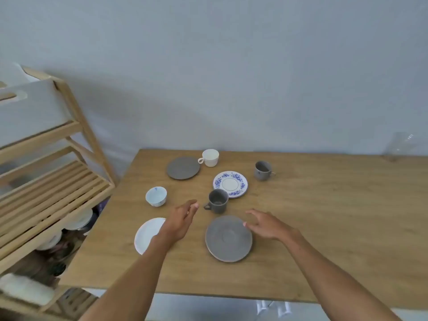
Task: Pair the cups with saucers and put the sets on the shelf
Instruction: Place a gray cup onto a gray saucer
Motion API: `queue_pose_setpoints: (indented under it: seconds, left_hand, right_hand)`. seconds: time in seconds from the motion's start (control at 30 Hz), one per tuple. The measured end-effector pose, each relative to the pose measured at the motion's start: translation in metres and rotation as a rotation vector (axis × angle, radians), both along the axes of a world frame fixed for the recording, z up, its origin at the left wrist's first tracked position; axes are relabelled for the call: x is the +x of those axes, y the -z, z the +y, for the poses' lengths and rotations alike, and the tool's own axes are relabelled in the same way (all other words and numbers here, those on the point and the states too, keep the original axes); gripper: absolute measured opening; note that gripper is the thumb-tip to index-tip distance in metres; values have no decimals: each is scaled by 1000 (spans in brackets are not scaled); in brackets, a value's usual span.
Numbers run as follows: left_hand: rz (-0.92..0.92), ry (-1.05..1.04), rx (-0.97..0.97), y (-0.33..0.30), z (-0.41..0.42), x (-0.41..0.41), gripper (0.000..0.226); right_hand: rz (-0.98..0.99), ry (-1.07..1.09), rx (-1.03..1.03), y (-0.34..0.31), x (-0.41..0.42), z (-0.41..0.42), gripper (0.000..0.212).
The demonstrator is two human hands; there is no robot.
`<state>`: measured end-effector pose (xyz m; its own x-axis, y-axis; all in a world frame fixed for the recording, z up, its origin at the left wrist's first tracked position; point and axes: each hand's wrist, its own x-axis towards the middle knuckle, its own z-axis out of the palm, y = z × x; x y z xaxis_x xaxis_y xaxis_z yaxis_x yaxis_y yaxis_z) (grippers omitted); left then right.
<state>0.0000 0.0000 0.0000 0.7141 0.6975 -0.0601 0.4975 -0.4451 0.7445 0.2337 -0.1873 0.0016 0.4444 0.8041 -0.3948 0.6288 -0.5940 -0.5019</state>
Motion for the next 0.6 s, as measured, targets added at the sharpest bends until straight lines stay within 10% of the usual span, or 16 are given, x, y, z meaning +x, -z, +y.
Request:
queue_pose_setpoints:
  seconds: [0.6]
  left_hand:
    - [-303, -67, -339, 45, 22, 31, 28]
  right_hand:
    - [211, 303, 200, 53, -26, -11, 32]
